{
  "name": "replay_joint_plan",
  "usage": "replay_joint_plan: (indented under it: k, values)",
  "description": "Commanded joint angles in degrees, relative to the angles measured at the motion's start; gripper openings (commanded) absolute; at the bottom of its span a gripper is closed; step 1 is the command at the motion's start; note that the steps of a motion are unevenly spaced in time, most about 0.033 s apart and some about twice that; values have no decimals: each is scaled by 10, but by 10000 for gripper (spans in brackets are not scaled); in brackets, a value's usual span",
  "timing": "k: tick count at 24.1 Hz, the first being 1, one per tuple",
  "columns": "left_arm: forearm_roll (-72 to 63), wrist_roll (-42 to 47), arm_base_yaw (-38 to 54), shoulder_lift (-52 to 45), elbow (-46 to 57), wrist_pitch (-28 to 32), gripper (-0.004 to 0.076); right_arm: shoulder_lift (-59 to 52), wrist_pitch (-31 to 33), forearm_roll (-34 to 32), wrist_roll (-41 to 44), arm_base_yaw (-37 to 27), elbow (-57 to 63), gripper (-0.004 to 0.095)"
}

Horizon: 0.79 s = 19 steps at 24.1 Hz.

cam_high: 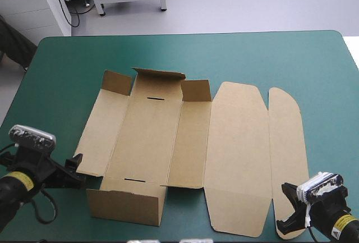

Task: Fold the box

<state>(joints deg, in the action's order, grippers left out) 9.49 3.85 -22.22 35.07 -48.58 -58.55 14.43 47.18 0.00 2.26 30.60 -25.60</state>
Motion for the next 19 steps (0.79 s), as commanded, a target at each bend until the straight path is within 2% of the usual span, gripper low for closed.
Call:
replay_joint_plan:
  k: [1, 7, 11, 14, 19]
  values:
    - [51, 26, -2, 67, -32, 24, 498, 4, -39, 0, -5, -3, -14, -15]
    - [94, 40, 6, 214, -79, 21, 497, 4, -39, 3, -5, -3, -14, -15]
    - [80, 27, 118, 273, -121, 22, 474, 4, -39, 8, -5, -3, -14, -15]
    - [-8, -50, 215, 295, -129, 30, 474, 4, -40, 14, -5, -3, -14, -15]
    - [-264, -255, 361, 346, -129, 6, 474, 4, -40, 14, -5, -3, -14, -15]
